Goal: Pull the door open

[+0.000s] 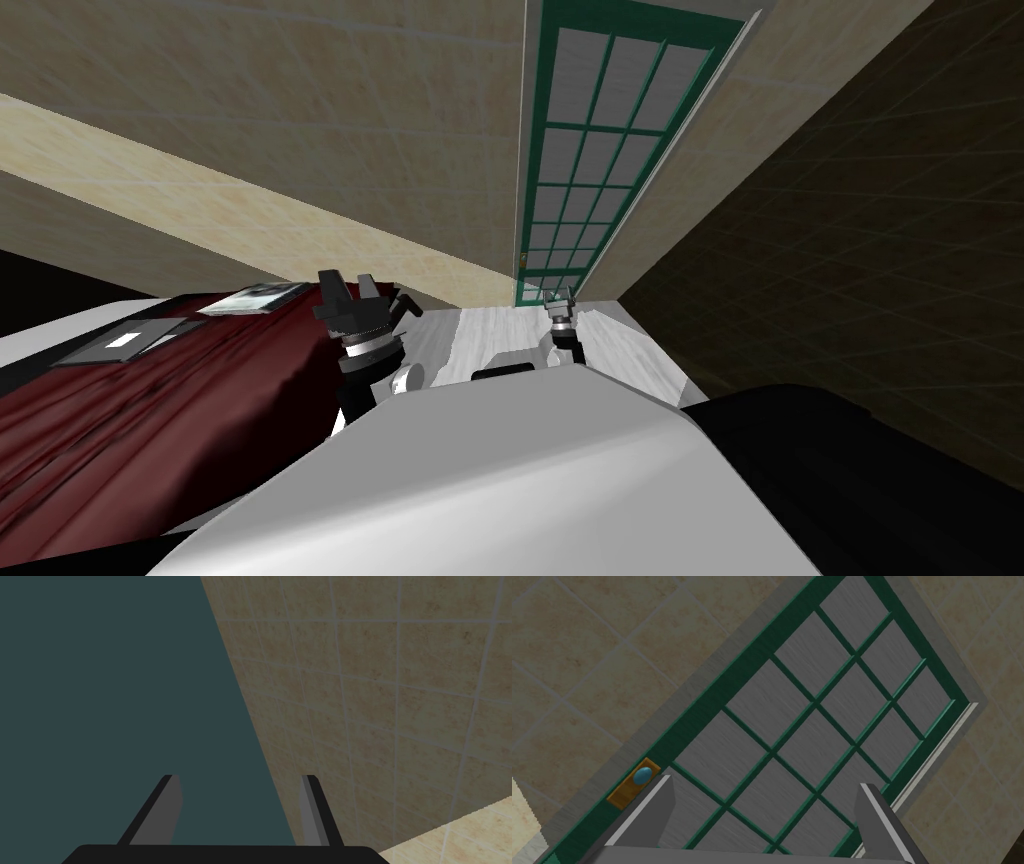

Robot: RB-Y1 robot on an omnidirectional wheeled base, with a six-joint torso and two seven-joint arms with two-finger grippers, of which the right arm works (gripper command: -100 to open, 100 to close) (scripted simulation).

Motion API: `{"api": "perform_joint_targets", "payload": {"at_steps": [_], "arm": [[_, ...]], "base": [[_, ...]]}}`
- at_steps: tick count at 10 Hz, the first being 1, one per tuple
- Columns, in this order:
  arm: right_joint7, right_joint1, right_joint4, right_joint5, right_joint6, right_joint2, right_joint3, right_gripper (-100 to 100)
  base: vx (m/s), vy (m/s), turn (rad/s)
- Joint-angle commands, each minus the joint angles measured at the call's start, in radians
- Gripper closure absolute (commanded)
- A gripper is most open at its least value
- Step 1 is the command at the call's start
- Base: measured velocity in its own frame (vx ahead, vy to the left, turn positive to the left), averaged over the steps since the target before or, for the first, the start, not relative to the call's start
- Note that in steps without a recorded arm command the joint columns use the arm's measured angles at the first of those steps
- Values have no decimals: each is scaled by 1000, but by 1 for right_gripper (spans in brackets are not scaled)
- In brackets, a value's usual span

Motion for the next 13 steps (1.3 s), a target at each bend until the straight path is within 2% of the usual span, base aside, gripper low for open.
{"api": "perform_joint_targets", "payload": {"at_steps": [1,13], "arm": [[-37,-10,35,-22,-13,-13,14,-100],[-233,-79,251,-147,-85,-82,95,-100]], "base": [[144,7,29],[99,4,18]]}}
